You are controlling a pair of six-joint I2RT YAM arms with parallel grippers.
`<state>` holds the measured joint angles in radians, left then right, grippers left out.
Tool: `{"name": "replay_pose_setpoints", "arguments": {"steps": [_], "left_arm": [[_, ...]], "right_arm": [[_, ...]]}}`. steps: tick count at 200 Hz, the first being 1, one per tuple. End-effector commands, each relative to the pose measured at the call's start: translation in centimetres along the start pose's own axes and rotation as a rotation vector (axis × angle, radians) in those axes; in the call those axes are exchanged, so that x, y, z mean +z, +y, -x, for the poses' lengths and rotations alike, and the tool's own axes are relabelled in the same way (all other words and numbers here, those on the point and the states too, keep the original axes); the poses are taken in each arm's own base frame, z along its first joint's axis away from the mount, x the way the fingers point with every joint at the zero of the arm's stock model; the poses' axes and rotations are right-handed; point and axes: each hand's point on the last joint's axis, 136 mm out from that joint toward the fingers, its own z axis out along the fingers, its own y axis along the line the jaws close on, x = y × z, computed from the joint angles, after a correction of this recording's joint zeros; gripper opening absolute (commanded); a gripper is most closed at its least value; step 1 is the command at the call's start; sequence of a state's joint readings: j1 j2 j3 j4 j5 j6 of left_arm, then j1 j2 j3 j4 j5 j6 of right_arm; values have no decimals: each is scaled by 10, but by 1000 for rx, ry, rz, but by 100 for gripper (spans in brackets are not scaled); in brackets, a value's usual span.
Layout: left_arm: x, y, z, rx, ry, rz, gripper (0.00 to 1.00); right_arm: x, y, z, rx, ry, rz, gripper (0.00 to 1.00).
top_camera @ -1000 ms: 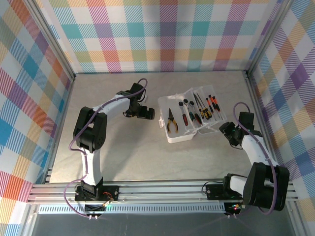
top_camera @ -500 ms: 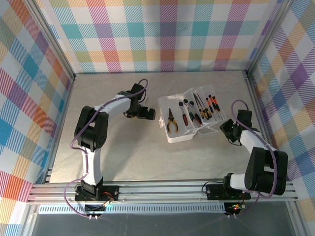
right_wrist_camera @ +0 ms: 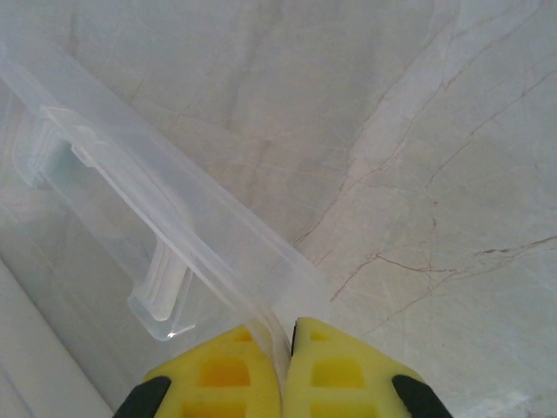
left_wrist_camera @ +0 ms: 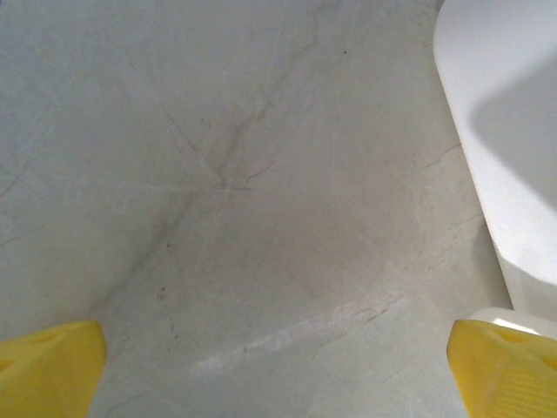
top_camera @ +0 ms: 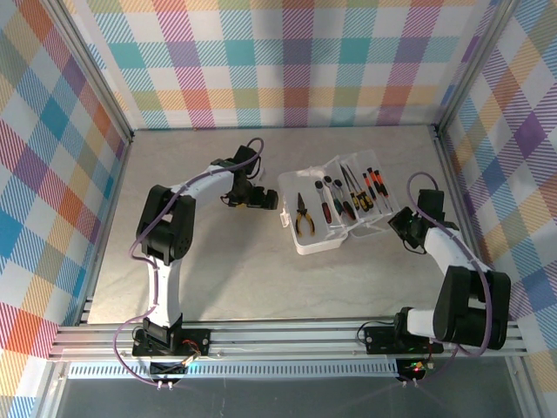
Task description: Pack the tool kit
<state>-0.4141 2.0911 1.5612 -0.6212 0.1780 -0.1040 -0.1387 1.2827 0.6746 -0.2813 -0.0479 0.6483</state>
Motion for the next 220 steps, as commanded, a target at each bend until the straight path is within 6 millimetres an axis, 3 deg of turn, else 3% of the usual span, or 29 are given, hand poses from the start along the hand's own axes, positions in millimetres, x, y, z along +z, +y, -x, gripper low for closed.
{"name": "replay_pose_setpoints", "arguments": {"steps": [1, 58, 135, 172, 220], "left_arm": [[7, -11, 3, -3, 9, -33, 100], [12, -18, 13, -1, 0, -56, 100], [16, -26, 21, 4, -7, -77, 100], [19, -29, 21, 4, -9, -88, 100], [21, -33, 21, 4, -17, -109, 100]], "right_arm": [[-34, 33, 27, -119, -111, 55, 0], [-70, 80, 26, -305, -178, 89, 0], [-106, 134, -4, -534, -257, 59, 0], [-113, 156, -32, -599, -288, 69, 0], [-129, 195, -88, -732, -342, 50, 0]]}}
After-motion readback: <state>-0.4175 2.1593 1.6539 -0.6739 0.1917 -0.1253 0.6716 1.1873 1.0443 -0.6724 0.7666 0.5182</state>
